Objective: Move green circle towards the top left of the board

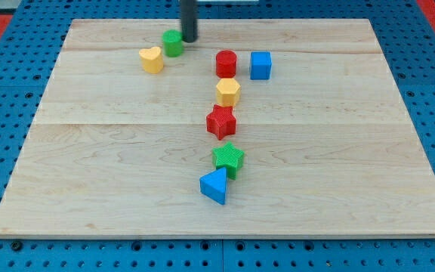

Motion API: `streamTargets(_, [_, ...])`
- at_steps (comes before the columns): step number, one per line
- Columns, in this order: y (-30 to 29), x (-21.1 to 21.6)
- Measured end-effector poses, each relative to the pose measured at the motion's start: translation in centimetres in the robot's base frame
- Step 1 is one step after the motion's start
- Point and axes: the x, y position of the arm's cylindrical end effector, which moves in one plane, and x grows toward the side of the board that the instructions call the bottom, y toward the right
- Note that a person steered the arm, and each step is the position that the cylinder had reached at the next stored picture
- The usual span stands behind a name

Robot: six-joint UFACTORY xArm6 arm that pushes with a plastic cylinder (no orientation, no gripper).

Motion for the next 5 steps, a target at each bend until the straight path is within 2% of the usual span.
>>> streamTargets(1, [-1.8,1.4])
streamTargets(2, [-0.8,3.5])
streamTargets(3, [-1.9,6.6])
streamTargets(4, [-5.3,5.8])
streamTargets(5, [-5.6,3.0])
